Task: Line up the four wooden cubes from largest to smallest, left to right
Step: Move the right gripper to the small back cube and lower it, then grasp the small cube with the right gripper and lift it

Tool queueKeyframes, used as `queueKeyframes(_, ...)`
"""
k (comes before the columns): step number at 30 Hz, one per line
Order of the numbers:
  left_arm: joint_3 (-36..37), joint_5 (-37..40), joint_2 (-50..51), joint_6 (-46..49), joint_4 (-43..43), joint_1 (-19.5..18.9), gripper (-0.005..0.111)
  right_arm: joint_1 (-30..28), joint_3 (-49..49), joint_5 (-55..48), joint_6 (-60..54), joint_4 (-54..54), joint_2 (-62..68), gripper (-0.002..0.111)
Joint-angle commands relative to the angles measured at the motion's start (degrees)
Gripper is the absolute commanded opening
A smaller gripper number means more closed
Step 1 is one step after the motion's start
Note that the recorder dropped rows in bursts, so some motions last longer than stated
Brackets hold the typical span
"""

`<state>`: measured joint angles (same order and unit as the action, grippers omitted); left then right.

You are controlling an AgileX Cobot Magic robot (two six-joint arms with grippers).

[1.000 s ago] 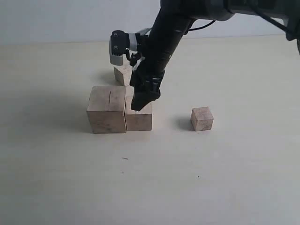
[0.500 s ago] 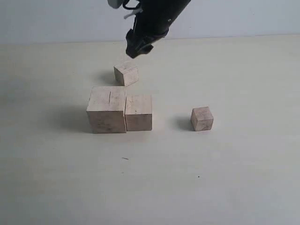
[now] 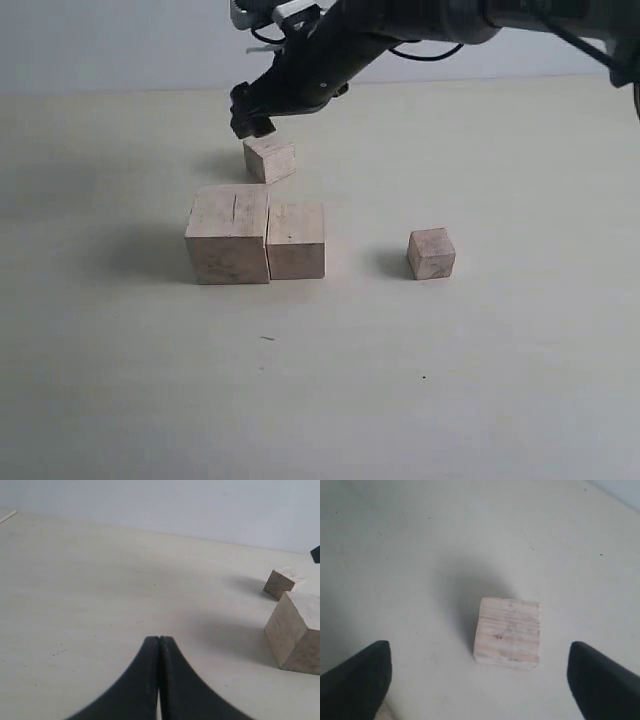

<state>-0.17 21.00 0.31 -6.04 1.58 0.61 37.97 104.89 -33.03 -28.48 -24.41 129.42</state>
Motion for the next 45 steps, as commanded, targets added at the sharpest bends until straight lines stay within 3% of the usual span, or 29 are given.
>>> queueKeyframes(1,0.17,-0.43,-0.31,-0.01,0.3,0.26,0.0,-0.02,0.34,7.58,0.19,-2.52,1.5,0.099)
queueKeyframes(10,0.17,-0.43,-0.31,-0.01,0.3,0.26,0.0,-0.02,11.54,1.64,0.97,-1.92,9.44,0.099)
queueKeyframes(13,0.17,-0.43,-0.31,-0.01,0.3,0.26,0.0,-0.02,13.98,-0.2,6.11,2.86,11.38,0.099)
queueKeyframes(17,0.17,-0.43,-0.31,-0.01,0.3,0.26,0.0,-0.02,14.34,-1.28,10.76,8.61,12.35,0.099)
queueKeyframes(26,0.17,-0.43,-0.31,-0.01,0.3,0.26,0.0,0.67,14.34,-3.72,10.59,8.48,13.33,0.099)
queueKeyframes(33,0.17,-0.43,-0.31,-0.01,0.3,0.26,0.0,0.67,14.34,-4.62,10.73,10.04,15.41,0.092)
queueKeyframes(35,0.17,-0.43,-0.31,-0.01,0.3,0.26,0.0,0.67,14.34,-4.62,10.73,10.04,15.07,0.084)
queueKeyframes(37,0.17,-0.43,-0.31,-0.01,0.3,0.26,0.0,0.67,14.34,-5.17,10.95,10.04,14.54,0.069)
queueKeyframes(42,0.17,-0.43,-0.31,-0.01,0.3,0.26,0.0,0.67,14.34,-9.79,12.01,10.04,12.03,0.005)
queueKeyframes(45,0.17,-0.43,-0.31,-0.01,0.3,0.26,0.0,0.67,14.34,-12.31,11.51,10.61,9.81,0.0)
